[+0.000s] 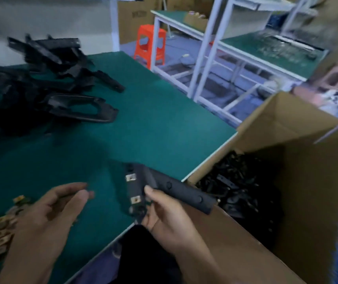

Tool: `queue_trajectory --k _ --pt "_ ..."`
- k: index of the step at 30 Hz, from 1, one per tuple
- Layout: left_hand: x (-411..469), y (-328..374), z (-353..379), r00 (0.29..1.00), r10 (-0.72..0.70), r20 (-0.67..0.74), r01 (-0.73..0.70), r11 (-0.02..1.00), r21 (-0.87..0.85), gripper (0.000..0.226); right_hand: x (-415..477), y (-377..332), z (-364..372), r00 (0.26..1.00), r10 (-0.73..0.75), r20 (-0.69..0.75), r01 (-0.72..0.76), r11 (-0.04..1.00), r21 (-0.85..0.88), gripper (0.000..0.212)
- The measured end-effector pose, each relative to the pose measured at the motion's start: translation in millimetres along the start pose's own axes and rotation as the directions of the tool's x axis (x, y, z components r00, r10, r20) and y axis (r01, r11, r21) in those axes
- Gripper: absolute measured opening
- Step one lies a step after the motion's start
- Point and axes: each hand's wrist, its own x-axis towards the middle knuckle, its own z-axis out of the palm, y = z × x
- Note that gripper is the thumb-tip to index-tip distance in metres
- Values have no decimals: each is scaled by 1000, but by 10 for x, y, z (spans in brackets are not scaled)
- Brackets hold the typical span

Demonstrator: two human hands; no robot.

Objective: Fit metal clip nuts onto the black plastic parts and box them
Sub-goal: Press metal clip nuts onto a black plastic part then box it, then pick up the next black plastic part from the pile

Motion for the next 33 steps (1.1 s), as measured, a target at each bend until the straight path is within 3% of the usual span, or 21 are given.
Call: queue_trajectory --k 3,5,7,10,12,14,16,17,19,21,22,24,26,28,31,33 --pt "-4 -69 -5 999 20 -26 -19 999 38 38 -327 -608 -431 935 -166 -314 251 934 255 27" --pt "3 -96 -34 999 13 -33 -11 999 38 23 -495 -917 -719 803 -238 -546 449 844 293 43" --pt "18 -109 -32 999 16 -41 -14 999 43 14 -602 -1039 -969 728 -211 -653 509 804 308 63" --pt "1 -79 -66 998 -4 -63 7 999 48 19 -493 -1010 -1020 735 -243 -633 449 874 185 57" --pt "-12 -43 -148 997 -37 -73 40 999 36 19 -223 -915 -782 772 -327 -545 375 927 -25 36" --pt "-33 -13 -248 995 -64 -80 66 998 19 23 120 -816 -411 811 -429 -397 331 897 -294 18" --pt "-82 -5 -358 992 -73 -103 74 997 6 25 527 -725 11 857 -488 -164 314 748 -584 10" --pt "-112 -1 -409 990 -67 -128 68 998 5 24 763 -690 215 872 -488 -35 314 613 -725 10" --pt "-167 -5 -509 980 -54 -190 57 998 10 21 1300 -633 570 879 -436 192 317 236 -919 16" --pt "-218 -14 -608 969 -65 -237 69 998 8 19 1805 -599 894 891 -358 280 263 -96 -960 38" --pt "-246 -22 -661 963 -78 -259 84 996 10 19 2013 -586 1025 919 -300 257 216 -166 -962 50" --pt "-301 -35 -773 948 -107 -299 112 994 -1 19 2302 -547 1211 979 -159 124 95 -181 -979 65" --pt "-340 -40 -876 934 -117 -338 117 993 -21 18 2412 -510 1272 991 -128 46 23 -176 -984 67" --pt "-361 -50 -958 921 -126 -368 125 992 -28 19 2414 -511 1247 981 -183 64 45 -108 -993 59" --pt "-363 -94 -1001 911 -138 -388 131 990 -45 29 2280 -562 990 942 -321 93 133 104 -986 40" --pt "-342 -113 -965 927 -103 -360 108 994 -4 32 2093 -627 765 884 -457 95 162 111 -980 21"
